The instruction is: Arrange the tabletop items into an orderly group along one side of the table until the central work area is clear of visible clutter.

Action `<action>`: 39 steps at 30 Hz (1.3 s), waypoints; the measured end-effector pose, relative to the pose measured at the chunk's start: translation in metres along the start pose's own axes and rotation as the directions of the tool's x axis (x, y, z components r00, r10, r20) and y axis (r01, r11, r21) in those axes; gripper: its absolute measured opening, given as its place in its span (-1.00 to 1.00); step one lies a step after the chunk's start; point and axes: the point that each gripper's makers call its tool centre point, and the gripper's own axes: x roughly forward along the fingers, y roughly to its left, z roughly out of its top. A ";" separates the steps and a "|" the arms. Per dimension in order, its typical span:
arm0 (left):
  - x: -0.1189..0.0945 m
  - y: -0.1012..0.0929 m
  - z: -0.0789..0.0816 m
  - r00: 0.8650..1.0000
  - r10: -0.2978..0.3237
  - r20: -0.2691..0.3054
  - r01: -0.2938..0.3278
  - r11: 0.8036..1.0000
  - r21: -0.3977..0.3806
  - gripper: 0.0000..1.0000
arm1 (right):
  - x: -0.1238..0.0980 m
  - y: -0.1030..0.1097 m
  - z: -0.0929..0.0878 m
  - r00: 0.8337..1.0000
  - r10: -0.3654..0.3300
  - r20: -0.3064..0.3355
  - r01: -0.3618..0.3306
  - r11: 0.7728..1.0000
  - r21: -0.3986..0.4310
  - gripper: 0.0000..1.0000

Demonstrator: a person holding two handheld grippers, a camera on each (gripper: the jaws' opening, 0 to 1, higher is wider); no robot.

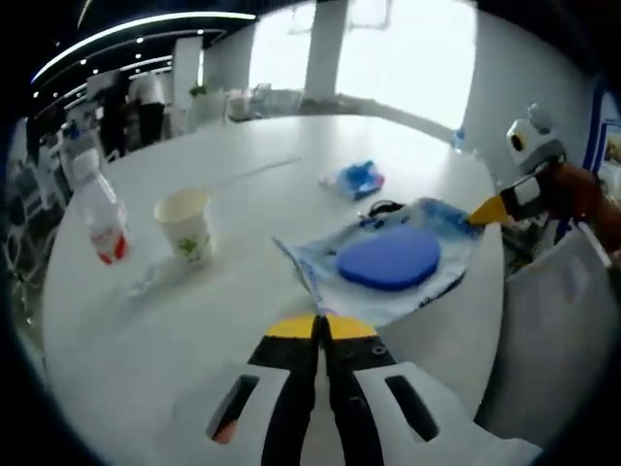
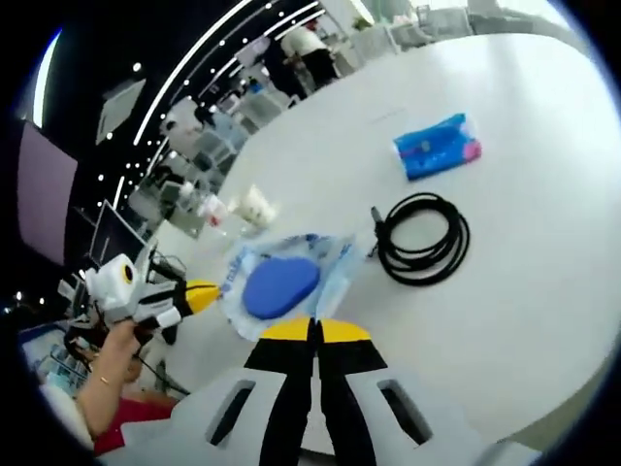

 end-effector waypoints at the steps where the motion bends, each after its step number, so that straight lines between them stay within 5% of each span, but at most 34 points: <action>1: -0.001 -0.001 0.003 1.000 -0.005 0.013 0.004 1.000 0.010 -1.00 | 0.001 -0.001 0.003 1.000 -0.002 0.002 0.002 1.000 -0.008 -0.98; 5: -0.002 0.001 0.009 0.999 0.032 0.022 -0.034 0.997 0.066 -1.00 | 0.007 -0.005 0.020 1.000 0.004 0.014 -0.004 1.000 0.021 -0.98; 16: 0.009 0.004 0.017 0.998 0.041 0.046 -0.042 0.999 0.027 -1.00 | 0.027 -0.020 0.050 0.999 -0.024 0.021 0.024 1.000 -0.005 -0.98; 27: 0.033 0.019 0.031 0.992 0.120 0.049 -0.122 0.991 0.047 -1.00 | 0.046 -0.030 0.085 0.998 -0.018 0.065 0.019 1.000 -0.017 -0.98; 39: 0.056 0.037 0.037 0.991 0.122 0.055 -0.122 0.992 0.012 -1.00 | 0.076 -0.048 0.108 0.997 -0.046 0.067 0.048 0.998 -0.038 -0.98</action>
